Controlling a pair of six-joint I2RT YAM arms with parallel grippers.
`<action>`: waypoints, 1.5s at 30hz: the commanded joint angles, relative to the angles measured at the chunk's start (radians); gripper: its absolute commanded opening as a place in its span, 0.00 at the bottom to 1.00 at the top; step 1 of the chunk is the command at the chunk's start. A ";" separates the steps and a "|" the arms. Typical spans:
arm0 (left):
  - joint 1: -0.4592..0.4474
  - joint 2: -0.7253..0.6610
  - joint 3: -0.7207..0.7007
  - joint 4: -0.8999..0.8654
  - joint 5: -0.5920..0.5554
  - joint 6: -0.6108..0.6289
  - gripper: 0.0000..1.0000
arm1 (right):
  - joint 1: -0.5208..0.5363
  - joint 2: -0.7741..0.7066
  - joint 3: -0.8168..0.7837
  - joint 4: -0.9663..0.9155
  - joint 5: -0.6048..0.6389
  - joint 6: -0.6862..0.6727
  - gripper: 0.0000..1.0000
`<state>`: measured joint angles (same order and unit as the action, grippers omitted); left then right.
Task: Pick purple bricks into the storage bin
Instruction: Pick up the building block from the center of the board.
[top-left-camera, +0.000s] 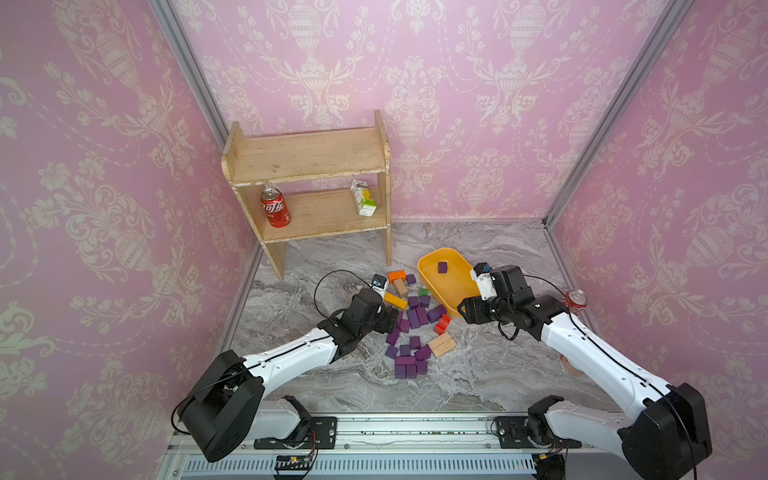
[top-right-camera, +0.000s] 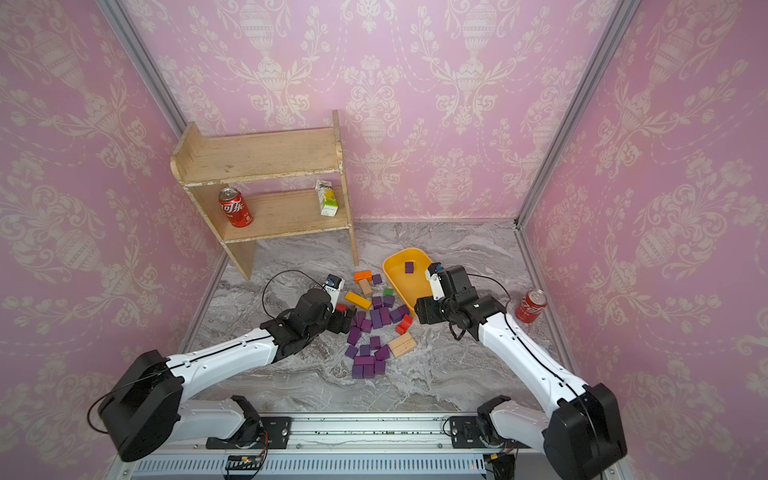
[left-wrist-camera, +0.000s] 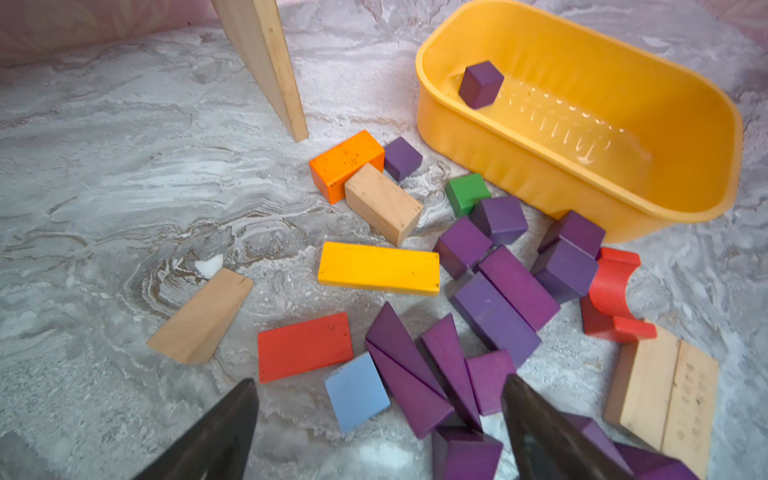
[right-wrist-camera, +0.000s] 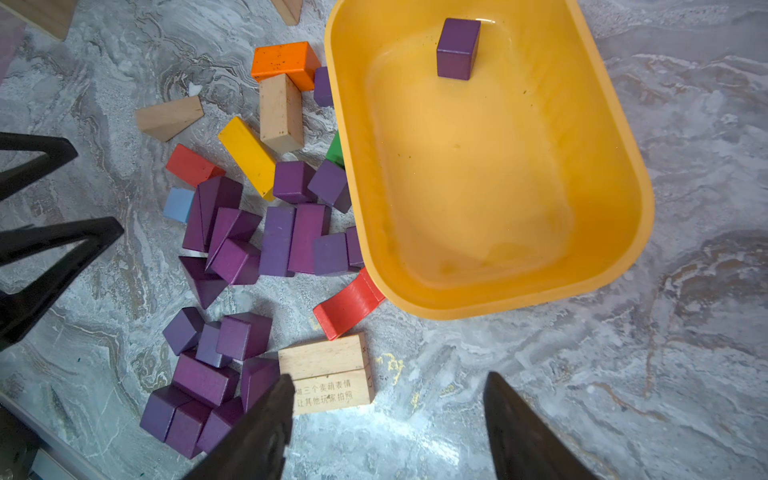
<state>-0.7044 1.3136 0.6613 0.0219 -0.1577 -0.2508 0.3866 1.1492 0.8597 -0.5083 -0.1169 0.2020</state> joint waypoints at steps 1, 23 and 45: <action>-0.024 -0.033 0.029 -0.172 0.035 -0.082 0.89 | 0.003 -0.055 -0.028 0.037 -0.017 -0.018 0.75; -0.099 0.098 -0.001 -0.161 0.167 -0.162 0.62 | 0.003 -0.186 -0.201 0.174 0.073 0.006 0.86; -0.118 0.283 0.102 -0.127 0.093 -0.155 0.46 | 0.003 -0.213 -0.251 0.171 0.087 0.055 0.94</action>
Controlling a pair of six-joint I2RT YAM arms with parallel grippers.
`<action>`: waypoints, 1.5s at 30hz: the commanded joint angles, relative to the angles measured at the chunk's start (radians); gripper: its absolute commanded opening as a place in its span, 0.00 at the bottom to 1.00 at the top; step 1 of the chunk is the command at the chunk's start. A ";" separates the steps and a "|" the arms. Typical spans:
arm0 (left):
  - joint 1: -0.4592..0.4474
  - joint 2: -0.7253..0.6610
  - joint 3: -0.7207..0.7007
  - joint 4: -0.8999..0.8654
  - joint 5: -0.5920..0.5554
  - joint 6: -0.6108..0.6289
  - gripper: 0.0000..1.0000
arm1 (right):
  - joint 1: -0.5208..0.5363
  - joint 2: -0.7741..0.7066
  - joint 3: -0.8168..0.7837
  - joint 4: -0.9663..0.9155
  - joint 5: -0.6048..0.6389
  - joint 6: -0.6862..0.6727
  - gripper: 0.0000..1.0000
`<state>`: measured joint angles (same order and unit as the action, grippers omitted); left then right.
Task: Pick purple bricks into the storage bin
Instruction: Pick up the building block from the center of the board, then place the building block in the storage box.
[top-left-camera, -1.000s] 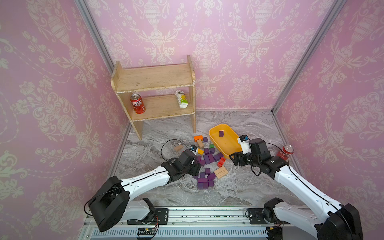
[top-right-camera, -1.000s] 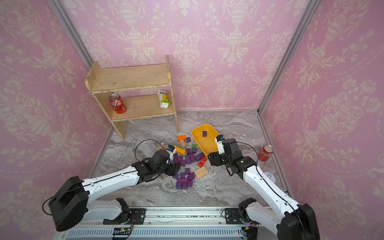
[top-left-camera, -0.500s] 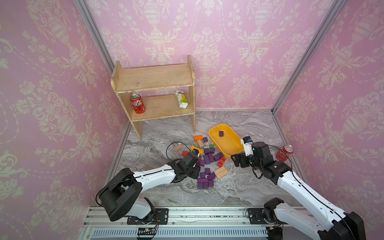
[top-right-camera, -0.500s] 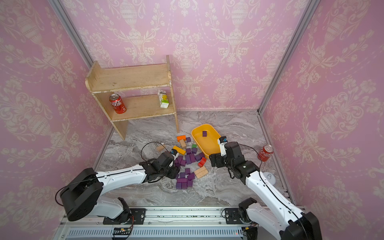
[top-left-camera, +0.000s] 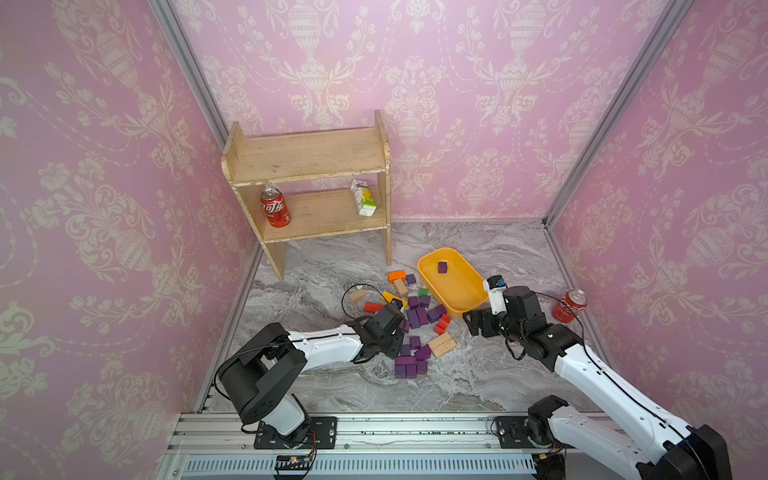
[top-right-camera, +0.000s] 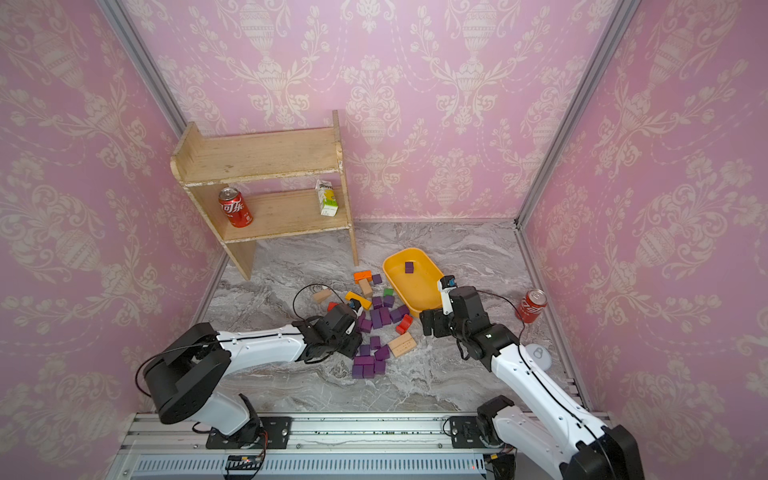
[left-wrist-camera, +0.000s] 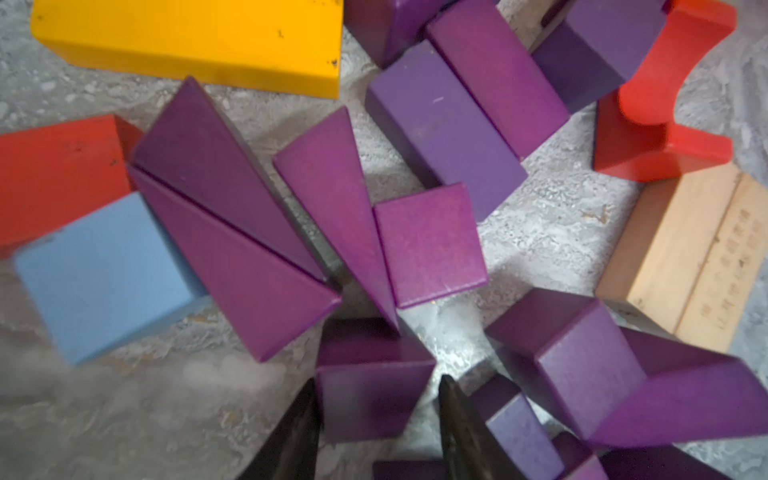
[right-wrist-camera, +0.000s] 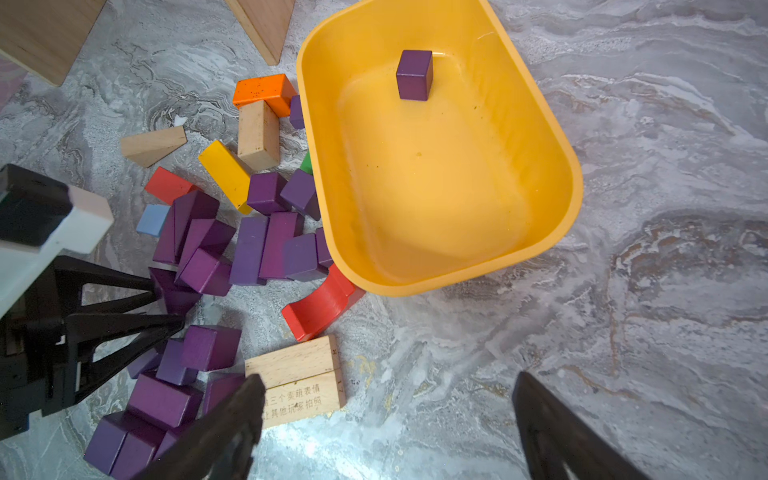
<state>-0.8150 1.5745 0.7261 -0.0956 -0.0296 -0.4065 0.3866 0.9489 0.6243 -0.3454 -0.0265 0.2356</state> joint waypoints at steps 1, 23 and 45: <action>-0.007 0.030 0.042 -0.010 -0.038 0.002 0.45 | 0.004 -0.013 -0.015 0.007 -0.003 0.026 0.94; -0.021 -0.076 0.203 -0.127 -0.088 0.056 0.17 | 0.004 -0.090 -0.100 0.080 0.003 0.059 0.96; -0.021 0.430 0.805 -0.026 -0.041 0.187 0.17 | 0.003 -0.231 -0.277 0.234 0.105 0.068 1.00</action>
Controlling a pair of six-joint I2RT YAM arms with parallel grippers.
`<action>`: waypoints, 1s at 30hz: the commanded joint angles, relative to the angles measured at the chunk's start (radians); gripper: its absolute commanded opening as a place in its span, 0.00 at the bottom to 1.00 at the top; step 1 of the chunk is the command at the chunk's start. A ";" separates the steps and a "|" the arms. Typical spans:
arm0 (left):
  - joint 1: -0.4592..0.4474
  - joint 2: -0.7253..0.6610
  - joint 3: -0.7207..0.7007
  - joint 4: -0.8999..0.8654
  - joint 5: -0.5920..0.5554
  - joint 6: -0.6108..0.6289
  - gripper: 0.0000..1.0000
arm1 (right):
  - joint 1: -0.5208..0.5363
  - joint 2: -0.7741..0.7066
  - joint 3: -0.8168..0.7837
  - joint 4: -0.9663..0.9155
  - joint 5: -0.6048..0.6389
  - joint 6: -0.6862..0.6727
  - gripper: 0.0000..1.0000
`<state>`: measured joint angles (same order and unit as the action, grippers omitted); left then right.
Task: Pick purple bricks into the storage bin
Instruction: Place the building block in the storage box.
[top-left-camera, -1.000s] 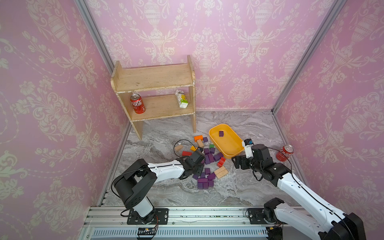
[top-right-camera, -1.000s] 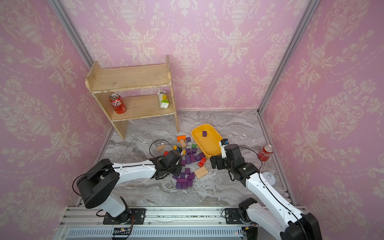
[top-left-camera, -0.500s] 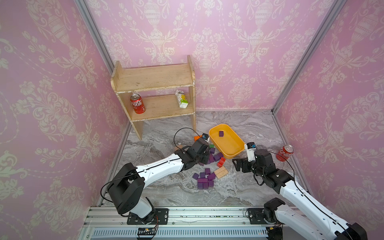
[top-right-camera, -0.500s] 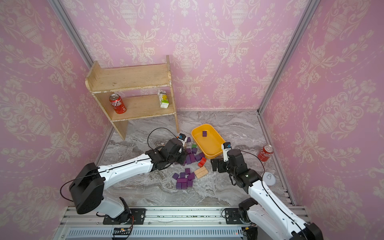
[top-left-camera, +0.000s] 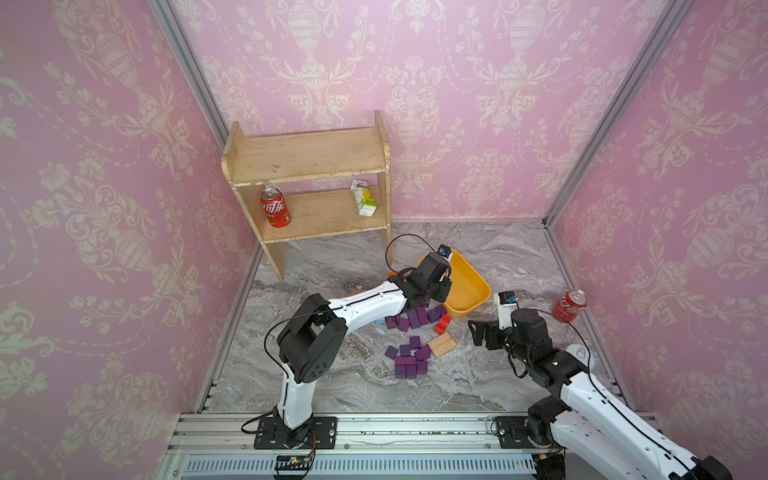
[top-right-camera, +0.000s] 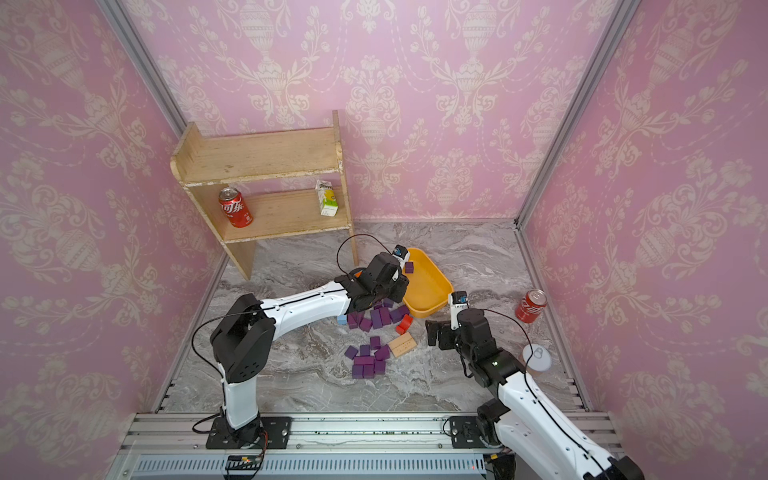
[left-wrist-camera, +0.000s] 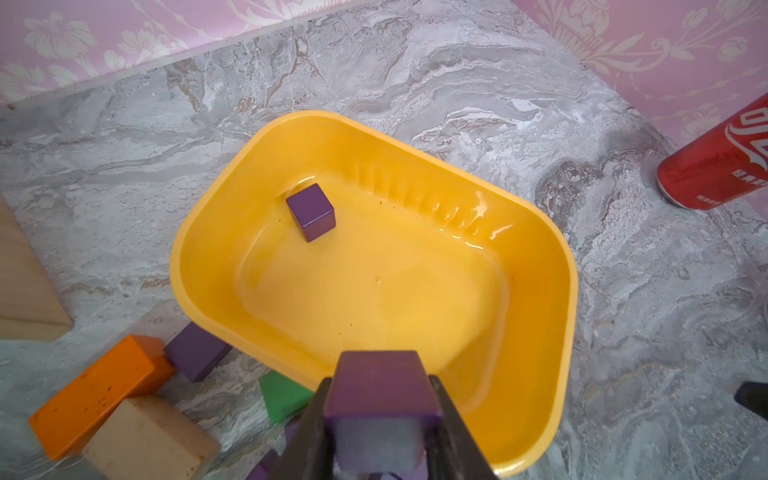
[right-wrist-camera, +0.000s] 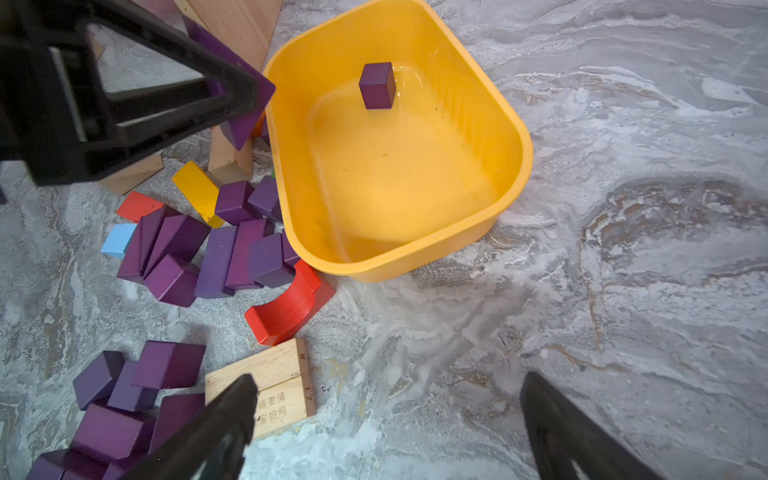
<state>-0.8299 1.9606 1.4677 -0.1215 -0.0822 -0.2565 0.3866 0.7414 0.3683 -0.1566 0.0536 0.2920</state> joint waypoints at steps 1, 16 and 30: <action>-0.006 0.062 0.086 -0.007 0.010 0.040 0.17 | 0.003 -0.024 -0.024 0.049 0.027 0.013 1.00; -0.005 0.068 0.108 0.052 -0.082 0.102 0.92 | 0.002 0.029 -0.017 0.057 0.038 0.025 1.00; 0.006 -0.080 -0.079 0.156 -0.171 0.141 0.99 | 0.003 0.199 0.021 0.082 0.005 0.022 1.00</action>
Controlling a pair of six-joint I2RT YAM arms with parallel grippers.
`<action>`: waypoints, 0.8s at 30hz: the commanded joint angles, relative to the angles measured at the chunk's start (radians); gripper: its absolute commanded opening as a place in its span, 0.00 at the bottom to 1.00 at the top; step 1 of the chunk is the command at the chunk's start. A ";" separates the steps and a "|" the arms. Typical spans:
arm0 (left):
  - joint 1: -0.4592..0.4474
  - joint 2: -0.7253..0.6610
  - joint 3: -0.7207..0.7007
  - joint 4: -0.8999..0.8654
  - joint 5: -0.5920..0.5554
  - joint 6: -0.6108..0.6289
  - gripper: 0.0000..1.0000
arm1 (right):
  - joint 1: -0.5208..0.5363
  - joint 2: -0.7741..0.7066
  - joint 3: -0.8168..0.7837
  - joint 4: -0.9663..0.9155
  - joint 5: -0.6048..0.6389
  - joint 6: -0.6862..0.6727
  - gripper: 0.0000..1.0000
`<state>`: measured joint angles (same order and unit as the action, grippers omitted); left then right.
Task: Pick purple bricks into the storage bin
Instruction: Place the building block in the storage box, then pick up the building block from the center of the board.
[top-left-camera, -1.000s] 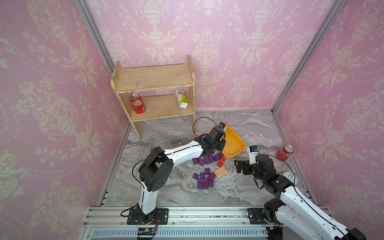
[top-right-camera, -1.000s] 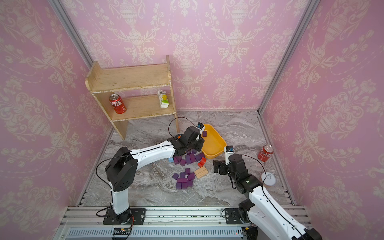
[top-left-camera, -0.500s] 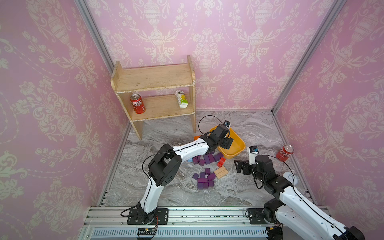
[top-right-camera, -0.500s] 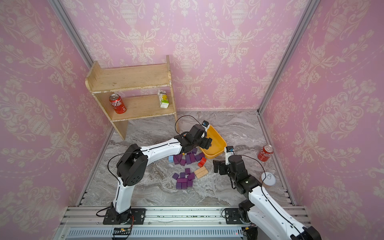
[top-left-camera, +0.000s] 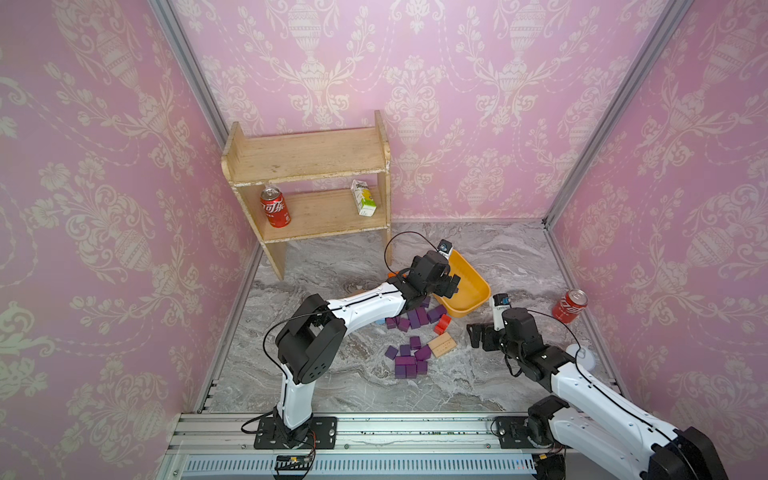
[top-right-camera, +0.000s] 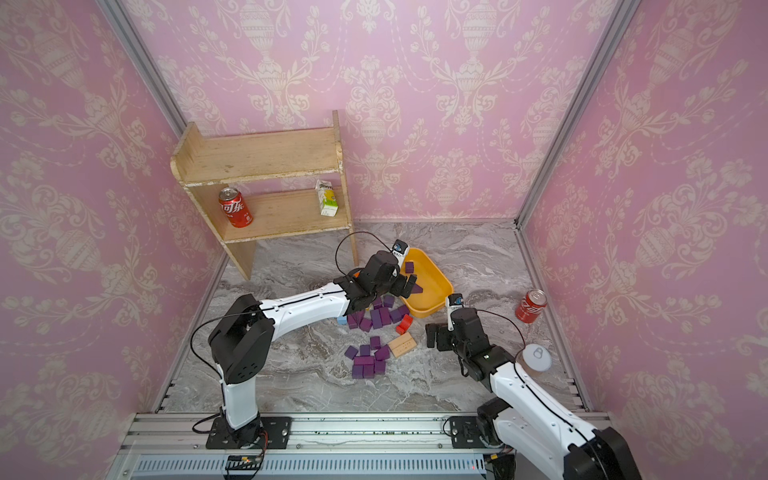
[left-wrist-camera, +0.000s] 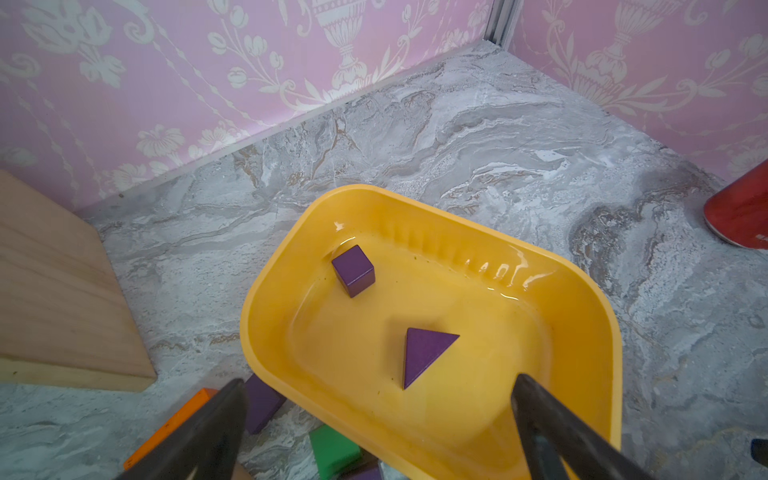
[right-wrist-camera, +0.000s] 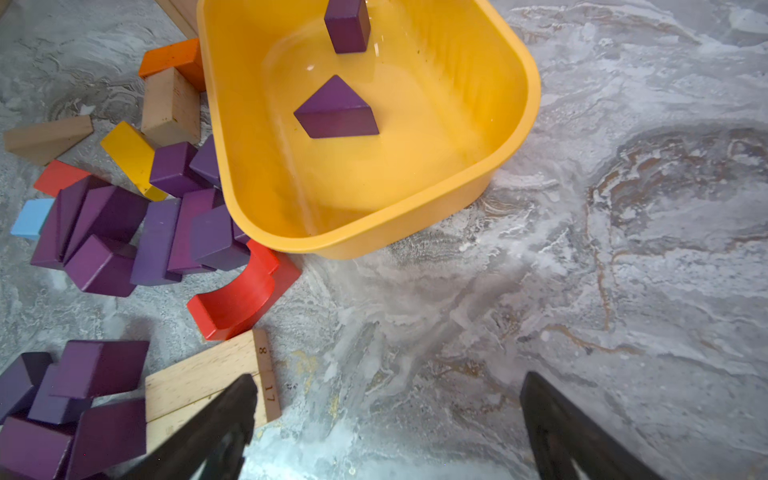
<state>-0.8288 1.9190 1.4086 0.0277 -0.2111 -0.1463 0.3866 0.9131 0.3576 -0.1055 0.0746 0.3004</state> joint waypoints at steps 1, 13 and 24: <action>0.007 -0.048 -0.031 0.006 -0.048 0.033 0.99 | 0.003 0.046 0.038 0.032 -0.023 0.010 1.00; 0.028 -0.257 -0.320 0.050 -0.134 0.122 0.99 | 0.003 0.136 0.106 0.000 -0.123 0.017 1.00; 0.081 -0.512 -0.664 0.140 -0.177 0.075 0.99 | 0.162 0.060 0.201 -0.113 -0.057 0.109 1.00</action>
<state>-0.7612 1.4536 0.7906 0.1429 -0.3660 -0.0521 0.5018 0.9760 0.5106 -0.1711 -0.0292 0.3683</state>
